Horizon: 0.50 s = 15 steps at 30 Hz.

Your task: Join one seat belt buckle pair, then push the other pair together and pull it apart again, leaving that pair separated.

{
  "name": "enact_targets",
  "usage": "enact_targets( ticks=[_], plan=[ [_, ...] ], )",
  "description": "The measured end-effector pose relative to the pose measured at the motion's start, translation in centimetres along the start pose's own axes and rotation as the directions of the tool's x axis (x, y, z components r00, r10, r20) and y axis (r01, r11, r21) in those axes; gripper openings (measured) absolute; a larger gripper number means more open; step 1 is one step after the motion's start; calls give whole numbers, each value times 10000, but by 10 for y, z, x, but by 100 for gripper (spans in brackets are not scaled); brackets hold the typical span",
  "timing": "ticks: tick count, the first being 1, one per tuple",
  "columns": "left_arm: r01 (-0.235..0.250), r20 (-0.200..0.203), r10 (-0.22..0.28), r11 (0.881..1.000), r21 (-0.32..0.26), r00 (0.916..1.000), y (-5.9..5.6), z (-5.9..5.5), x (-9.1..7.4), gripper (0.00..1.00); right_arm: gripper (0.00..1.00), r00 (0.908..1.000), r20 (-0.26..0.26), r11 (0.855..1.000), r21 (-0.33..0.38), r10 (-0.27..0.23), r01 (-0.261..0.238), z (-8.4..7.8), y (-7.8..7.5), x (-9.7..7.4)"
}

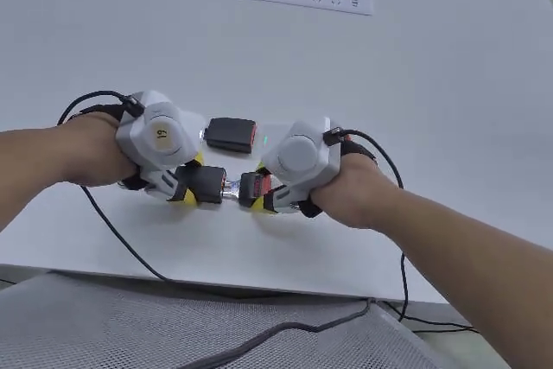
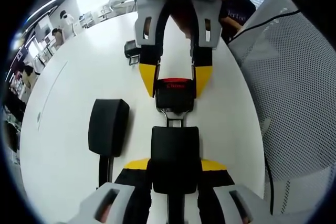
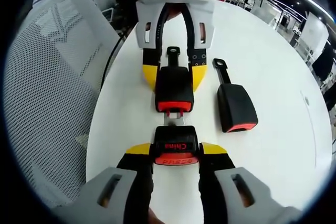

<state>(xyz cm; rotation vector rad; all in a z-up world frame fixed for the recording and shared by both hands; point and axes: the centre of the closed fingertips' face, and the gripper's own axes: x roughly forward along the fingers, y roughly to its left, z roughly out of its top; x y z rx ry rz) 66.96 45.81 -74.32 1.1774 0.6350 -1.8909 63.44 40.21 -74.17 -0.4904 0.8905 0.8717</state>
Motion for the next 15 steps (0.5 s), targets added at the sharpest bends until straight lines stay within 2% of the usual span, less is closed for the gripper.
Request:
enact_targets(
  ticks=[6, 10, 15],
  plan=[
    [-48, -225, 47, 10000, -46, 9997, 0, 0, 0, 33, 32, 9999, 27, 9998, 186, -100, 100, -12, -1, -7],
    [-36, -214, 35, 10000, -64, 9998, 1, 0, 0, 34, 32, 9997, 2, 9985, 499, -246, 245, -25, -3, -15],
    [-28, -178, 27, 10000, -74, 9998, 0, 1, -1, 34, 32, 9994, -93, 9980, 522, -344, 348, -43, -2, -27]
  ],
)
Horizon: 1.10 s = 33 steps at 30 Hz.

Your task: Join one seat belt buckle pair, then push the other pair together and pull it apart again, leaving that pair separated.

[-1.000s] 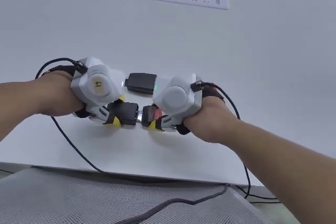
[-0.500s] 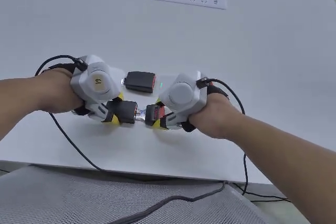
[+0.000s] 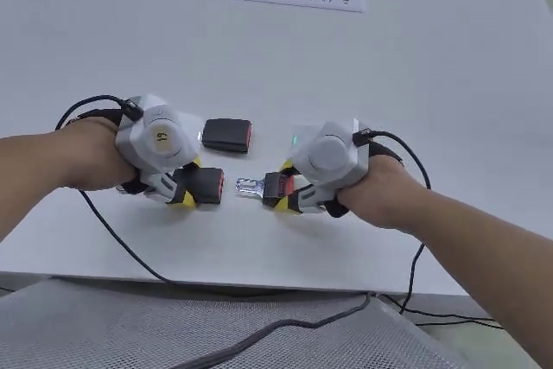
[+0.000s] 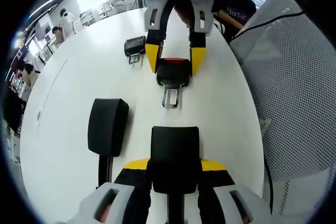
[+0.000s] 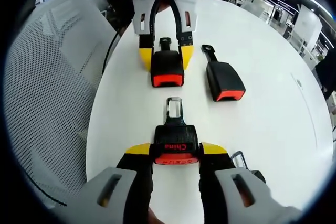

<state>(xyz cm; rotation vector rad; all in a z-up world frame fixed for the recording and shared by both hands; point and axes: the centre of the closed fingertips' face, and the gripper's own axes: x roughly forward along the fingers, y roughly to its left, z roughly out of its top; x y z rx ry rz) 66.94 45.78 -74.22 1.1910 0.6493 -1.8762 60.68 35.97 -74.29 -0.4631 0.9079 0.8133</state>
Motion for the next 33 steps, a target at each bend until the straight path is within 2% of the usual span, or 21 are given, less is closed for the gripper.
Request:
enact_targets(
  ticks=[4, 12, 19, 29, 33],
  plan=[
    [-16, -71, 16, 10000, 9, 10000, -1, 1, 0, 34, 32, 9999, -114, 10000, -40, -80, 80, -14, 1, -10],
    [3, -328, -2, 10000, 47, 9995, -5, 1, 0, 34, 32, 9997, -244, 10000, -75, -12, 10, -33, 6, -21],
    [-68, -143, 66, 9999, -106, 9999, -7, 1, -1, 34, 33, 9996, -282, 10000, 51, -3, 4, -48, 8, -31],
    [-80, 46, 80, 9998, -182, 10000, -8, 1, -1, 34, 34, 9958, -879, 9995, -183, 246, -263, -72, 10, -42],
    [-89, 82, 91, 9998, -202, 9999, -8, 1, -1, 34, 34, 9965, -800, 9997, 56, 252, -248, -75, 8, -43]
  ],
)
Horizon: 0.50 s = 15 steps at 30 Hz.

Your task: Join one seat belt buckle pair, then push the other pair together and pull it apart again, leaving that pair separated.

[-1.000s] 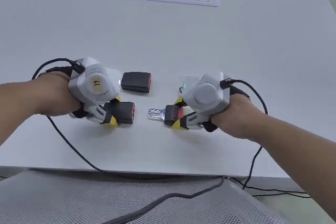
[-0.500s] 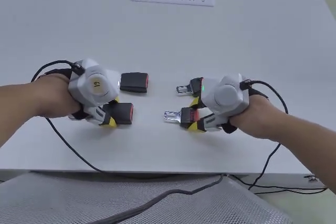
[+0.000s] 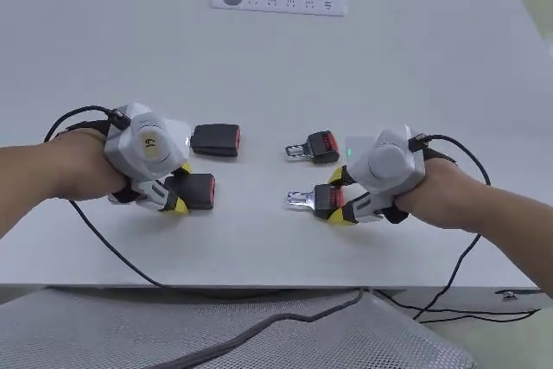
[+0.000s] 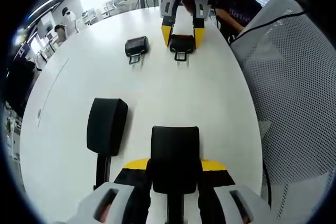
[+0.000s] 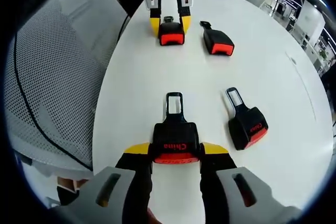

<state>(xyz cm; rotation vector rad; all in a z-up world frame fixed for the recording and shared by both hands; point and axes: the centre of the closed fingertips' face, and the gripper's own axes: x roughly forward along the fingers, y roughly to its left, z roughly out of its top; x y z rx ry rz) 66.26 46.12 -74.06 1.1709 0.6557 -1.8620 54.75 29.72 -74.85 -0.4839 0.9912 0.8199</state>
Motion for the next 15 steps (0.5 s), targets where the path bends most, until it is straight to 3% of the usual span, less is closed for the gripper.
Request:
enact_targets(
  ticks=[15],
  plan=[
    [-35, -91, 36, 9999, 113, 10000, 1, 1, 1, 35, 34, 9999, -153, 9999, -108, 19, -20, 0, 0, 0]
  ],
)
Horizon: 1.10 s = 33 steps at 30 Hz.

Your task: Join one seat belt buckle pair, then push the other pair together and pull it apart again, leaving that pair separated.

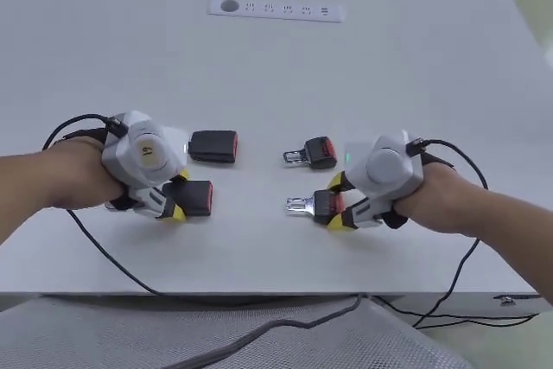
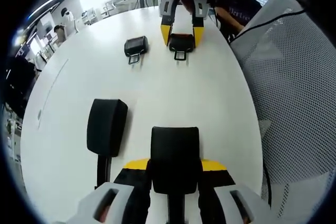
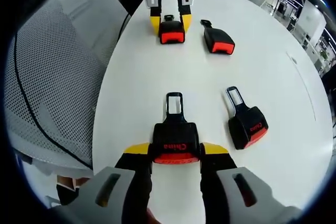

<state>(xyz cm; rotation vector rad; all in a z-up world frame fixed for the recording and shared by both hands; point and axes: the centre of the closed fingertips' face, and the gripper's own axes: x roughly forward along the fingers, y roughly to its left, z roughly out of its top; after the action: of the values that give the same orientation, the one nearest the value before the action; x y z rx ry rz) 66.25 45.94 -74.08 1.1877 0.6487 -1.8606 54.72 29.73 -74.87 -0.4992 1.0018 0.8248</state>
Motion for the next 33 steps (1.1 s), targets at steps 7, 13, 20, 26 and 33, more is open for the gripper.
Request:
enact_targets(
  ticks=[7, 13, 20, 26, 33],
  plan=[
    [-280, -13, 280, 9996, -24, 9996, 3, 0, -1, 39, 39, 9996, 157, 9994, 255, -228, 224, 4, -1, 1],
    [-32, 123, 32, 10000, 14, 9999, -6, 5, -10, 42, 41, 9984, 432, 9986, 397, -369, 352, 13, 0, -6],
    [-360, 1023, 352, 9993, 62, 9941, 4, 37, -35, 44, 41, 9923, 1014, 9969, 424, -708, 668, 34, -6, -24],
    [-724, 1553, 758, 9970, -277, 9849, 25, 54, -41, 46, 40, 9879, 1210, 9943, 568, -970, 906, 42, -22, -31],
    [-924, 1356, 969, 9950, -392, 9860, 47, 50, -31, 48, 41, 9871, 981, 9916, 369, -1268, 1237, 35, -43, -30]
  ],
)
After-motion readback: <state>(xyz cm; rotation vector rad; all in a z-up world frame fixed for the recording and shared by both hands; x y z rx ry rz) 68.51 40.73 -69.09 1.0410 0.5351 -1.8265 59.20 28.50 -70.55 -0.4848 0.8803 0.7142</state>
